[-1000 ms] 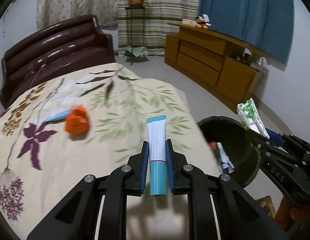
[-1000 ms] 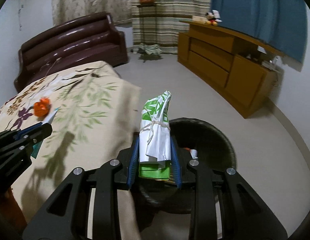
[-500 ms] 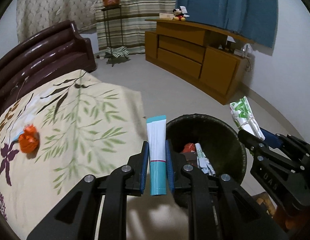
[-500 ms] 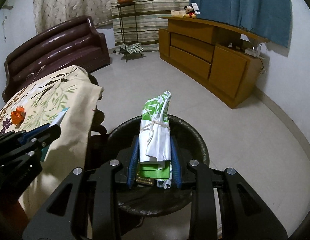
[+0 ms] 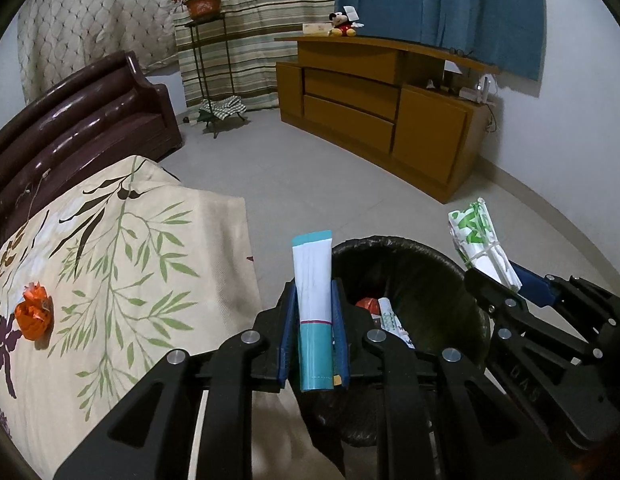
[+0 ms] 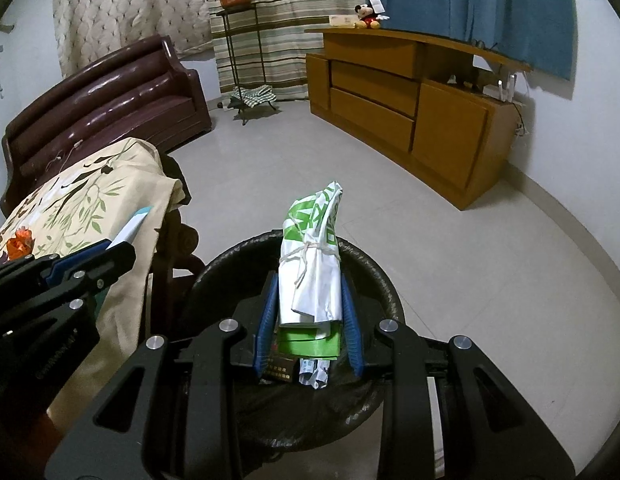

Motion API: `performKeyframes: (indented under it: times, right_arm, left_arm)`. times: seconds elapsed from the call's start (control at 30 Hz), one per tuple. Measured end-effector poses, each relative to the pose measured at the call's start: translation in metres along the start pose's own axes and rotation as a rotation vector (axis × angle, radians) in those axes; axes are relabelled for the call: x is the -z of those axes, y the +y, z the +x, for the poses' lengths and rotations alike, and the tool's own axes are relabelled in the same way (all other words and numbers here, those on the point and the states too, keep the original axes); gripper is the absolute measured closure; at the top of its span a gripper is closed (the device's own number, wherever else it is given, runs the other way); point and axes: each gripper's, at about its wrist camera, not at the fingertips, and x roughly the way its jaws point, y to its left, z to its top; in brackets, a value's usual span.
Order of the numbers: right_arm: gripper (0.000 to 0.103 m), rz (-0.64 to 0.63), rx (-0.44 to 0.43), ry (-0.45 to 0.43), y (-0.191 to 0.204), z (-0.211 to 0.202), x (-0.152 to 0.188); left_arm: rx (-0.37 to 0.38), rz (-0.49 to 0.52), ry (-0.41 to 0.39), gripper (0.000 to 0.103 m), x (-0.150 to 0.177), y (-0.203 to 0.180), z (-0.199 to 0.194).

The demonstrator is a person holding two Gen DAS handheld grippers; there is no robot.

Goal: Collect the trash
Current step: 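Open both tools to drop the tube and packet into the bin, then move both tools back toward the orange bag and blue tube on the bed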

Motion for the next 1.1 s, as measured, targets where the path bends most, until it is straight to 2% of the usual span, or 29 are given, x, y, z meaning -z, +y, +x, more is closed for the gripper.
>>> performKeyframes:
  times: [0.17, 0.3, 0.33, 0.37, 0.43, 0.5, 0.6, 0.77, 1.1]
  right_arm:
    - [0.073, 0.007, -0.001, -0.006, -0.002, 0.001, -0.002]
    - [0.07, 0.016, -0.002, -0.012, -0.003, 0.001, -0.003]
    - [0.063, 0.018, -0.001, -0.014, -0.004, 0.0, -0.003]
    - [0.062, 0.022, 0.001, -0.019, -0.005, -0.001, -0.003]
    - [0.062, 0.025, 0.003, -0.02, -0.005, -0.001, -0.004]
    - [0.062, 0.026, 0.005, -0.022, -0.005, -0.002, -0.004]
    - [0.059, 0.032, 0.009, -0.025, -0.006, -0.004, -0.005]
    - [0.045, 0.042, 0.011, -0.038, -0.008, -0.007, -0.005]
    - [0.041, 0.052, 0.011, -0.04, -0.005, -0.01, -0.003]
  left_arm:
    - [-0.018, 0.006, 0.0, 0.082, -0.001, -0.004, 0.002]
    - [-0.03, 0.002, -0.004, 0.057, -0.002, -0.004, 0.001]
    - [-0.031, 0.001, -0.008, 0.054, -0.002, -0.003, 0.001]
    - [-0.032, 0.001, -0.01, 0.053, -0.002, -0.003, 0.0]
    - [-0.037, 0.001, -0.01, 0.044, -0.002, -0.003, 0.0]
    - [-0.039, -0.005, -0.012, 0.041, -0.003, -0.002, 0.0]
    - [-0.045, -0.013, -0.013, 0.032, -0.003, 0.0, -0.001]
    - [-0.068, -0.028, -0.017, 0.027, -0.004, 0.004, -0.004]
    - [-0.084, -0.067, -0.017, 0.026, 0.001, 0.029, -0.016]
